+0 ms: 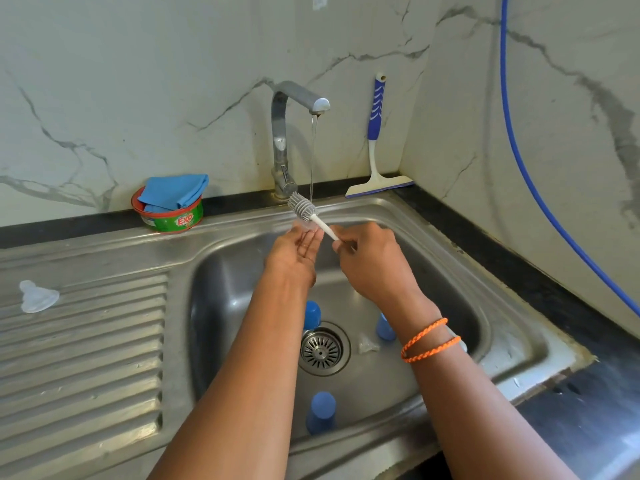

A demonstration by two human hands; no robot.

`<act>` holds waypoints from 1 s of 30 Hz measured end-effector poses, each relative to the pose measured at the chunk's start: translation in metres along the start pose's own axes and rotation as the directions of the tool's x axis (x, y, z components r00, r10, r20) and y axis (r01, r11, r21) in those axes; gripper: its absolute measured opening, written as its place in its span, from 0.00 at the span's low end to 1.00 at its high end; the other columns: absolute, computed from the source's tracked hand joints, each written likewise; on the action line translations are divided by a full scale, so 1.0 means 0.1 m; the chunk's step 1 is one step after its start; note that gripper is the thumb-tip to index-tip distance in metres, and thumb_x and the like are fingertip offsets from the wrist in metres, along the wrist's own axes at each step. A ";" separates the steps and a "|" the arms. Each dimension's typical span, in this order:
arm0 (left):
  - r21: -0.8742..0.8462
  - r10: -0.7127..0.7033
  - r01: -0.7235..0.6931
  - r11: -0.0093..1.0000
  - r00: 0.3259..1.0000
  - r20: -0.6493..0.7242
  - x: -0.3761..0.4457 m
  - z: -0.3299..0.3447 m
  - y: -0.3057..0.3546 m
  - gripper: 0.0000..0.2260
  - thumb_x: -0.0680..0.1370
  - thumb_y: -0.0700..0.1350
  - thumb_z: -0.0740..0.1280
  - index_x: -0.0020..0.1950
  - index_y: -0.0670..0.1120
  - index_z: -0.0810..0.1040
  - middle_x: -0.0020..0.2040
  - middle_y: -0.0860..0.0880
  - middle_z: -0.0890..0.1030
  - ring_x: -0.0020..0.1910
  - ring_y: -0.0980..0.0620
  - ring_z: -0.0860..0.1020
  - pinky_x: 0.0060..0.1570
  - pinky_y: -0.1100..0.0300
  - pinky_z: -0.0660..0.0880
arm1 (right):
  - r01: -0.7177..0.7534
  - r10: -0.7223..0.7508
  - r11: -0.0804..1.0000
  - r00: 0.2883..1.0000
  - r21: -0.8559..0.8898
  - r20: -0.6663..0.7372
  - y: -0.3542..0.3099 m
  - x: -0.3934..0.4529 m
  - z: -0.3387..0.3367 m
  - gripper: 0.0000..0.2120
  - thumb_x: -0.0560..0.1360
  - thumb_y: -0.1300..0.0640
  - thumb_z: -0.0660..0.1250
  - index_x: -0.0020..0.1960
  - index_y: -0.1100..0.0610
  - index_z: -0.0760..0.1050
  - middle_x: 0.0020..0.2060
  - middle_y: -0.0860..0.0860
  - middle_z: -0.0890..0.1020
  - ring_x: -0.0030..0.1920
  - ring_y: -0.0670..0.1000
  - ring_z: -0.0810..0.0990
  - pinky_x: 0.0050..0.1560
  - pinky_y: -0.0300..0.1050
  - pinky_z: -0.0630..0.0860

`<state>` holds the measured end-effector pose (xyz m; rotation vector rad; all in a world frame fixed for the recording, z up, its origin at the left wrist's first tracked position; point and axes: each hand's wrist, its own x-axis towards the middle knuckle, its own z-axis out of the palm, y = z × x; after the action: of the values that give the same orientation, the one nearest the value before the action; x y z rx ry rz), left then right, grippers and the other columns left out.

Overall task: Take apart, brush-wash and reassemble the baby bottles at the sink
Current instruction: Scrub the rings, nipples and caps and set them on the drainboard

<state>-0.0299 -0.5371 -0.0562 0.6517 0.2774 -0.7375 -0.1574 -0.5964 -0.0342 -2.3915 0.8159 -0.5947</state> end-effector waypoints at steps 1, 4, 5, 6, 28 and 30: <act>-0.037 0.020 -0.020 0.999 1.000 -0.016 0.01 -0.01 0.00 0.13 0.81 0.32 0.69 0.65 0.33 0.78 0.45 0.38 0.84 0.43 0.46 0.85 0.46 0.56 0.84 | 0.001 -0.001 1.000 1.000 0.025 0.020 0.02 0.01 -0.01 0.09 0.82 0.53 0.65 0.54 0.44 0.84 0.42 0.54 0.80 0.39 0.56 0.77 0.39 0.46 0.73; -0.129 0.078 -0.081 0.988 0.996 -0.033 0.07 -0.03 0.05 0.15 0.81 0.34 0.70 0.67 0.33 0.77 0.46 0.39 0.85 0.47 0.46 0.86 0.47 0.55 0.85 | -0.027 0.026 0.999 0.999 0.041 0.042 0.08 0.04 -0.08 0.15 0.82 0.51 0.67 0.67 0.43 0.83 0.48 0.50 0.85 0.43 0.53 0.82 0.45 0.48 0.79; -0.141 0.085 -0.087 0.986 0.996 -0.019 0.08 -0.04 0.07 0.15 0.81 0.35 0.70 0.67 0.33 0.78 0.46 0.39 0.86 0.47 0.46 0.86 0.46 0.54 0.85 | -0.036 0.036 0.999 0.999 0.011 0.023 0.11 0.03 -0.09 0.15 0.82 0.51 0.67 0.67 0.44 0.83 0.49 0.51 0.85 0.44 0.55 0.83 0.46 0.50 0.81; -0.136 0.085 -0.085 0.987 0.996 -0.002 0.08 -0.04 0.08 0.15 0.81 0.36 0.70 0.67 0.33 0.78 0.45 0.39 0.87 0.47 0.45 0.86 0.46 0.54 0.85 | -0.048 0.048 0.999 0.999 -0.022 -0.002 0.12 0.03 -0.09 0.15 0.82 0.51 0.66 0.66 0.45 0.83 0.50 0.52 0.85 0.45 0.57 0.83 0.48 0.53 0.82; -0.033 -0.034 0.035 0.999 0.999 0.010 0.04 0.02 -0.10 0.10 0.82 0.32 0.67 0.63 0.35 0.79 0.42 0.38 0.87 0.36 0.48 0.87 0.34 0.59 0.83 | -0.012 0.012 1.000 1.000 -0.016 -0.004 -0.01 0.00 0.03 0.11 0.82 0.52 0.64 0.58 0.45 0.84 0.41 0.54 0.80 0.40 0.61 0.79 0.40 0.51 0.78; -0.134 -0.012 0.008 0.991 1.000 -0.028 0.09 0.01 -0.05 0.13 0.81 0.32 0.68 0.65 0.35 0.79 0.47 0.38 0.86 0.42 0.46 0.87 0.44 0.57 0.84 | -0.020 0.020 1.000 1.000 -0.018 -0.001 0.02 0.00 0.02 0.14 0.82 0.51 0.65 0.66 0.43 0.82 0.47 0.53 0.83 0.45 0.59 0.82 0.47 0.55 0.82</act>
<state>-0.0271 -0.5449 -0.0617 0.5344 0.3539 -0.7134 -0.1571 -0.5967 -0.0367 -2.3969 0.8483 -0.5823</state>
